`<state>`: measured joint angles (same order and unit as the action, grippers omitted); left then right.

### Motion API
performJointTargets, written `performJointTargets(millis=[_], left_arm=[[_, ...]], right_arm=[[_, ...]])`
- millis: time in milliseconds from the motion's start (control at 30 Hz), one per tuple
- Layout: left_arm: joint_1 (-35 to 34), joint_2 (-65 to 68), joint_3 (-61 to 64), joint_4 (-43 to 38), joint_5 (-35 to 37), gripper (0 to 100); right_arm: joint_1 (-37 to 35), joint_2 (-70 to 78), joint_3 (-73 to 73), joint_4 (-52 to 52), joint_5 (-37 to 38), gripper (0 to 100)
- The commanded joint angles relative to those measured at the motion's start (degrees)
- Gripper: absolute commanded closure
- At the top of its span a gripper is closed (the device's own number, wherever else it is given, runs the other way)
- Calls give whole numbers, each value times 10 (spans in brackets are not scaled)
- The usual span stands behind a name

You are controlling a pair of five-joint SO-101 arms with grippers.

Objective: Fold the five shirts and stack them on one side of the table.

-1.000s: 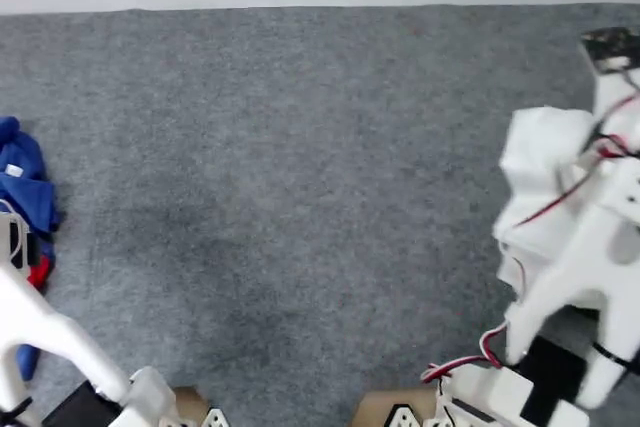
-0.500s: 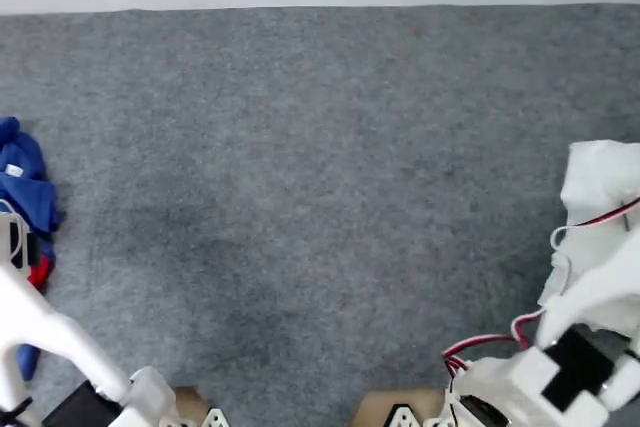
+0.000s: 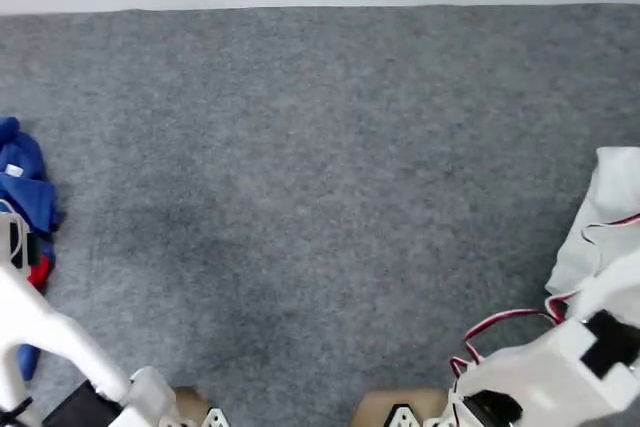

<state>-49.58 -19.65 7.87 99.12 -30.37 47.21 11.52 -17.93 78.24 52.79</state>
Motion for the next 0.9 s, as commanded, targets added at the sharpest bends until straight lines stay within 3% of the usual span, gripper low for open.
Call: performJointTargets(millis=[0, 100, 300, 400, 533, 700, 867], left_arm=[[-4, -20, -1, 15, -1, 859], [-4, -20, -1, 15, -1, 859], [-4, -20, -1, 15, -1, 859], [-4, -20, -1, 15, -1, 859], [-4, -20, -1, 15, -1, 859], [-4, -20, -1, 15, -1, 859], [-3, -20, -1, 15, -1, 859]], right_arm=[[15, 17, -4, -44, 17, 990], [18, 41, -5, -69, 18, 980], [35, 37, -6, -69, 14, 757], [50, 7, -6, -69, 14, 722], [58, -47, -6, -51, 14, 723], [36, -81, 4, 46, 13, 731], [6, -81, 59, 69, 12, 909]])
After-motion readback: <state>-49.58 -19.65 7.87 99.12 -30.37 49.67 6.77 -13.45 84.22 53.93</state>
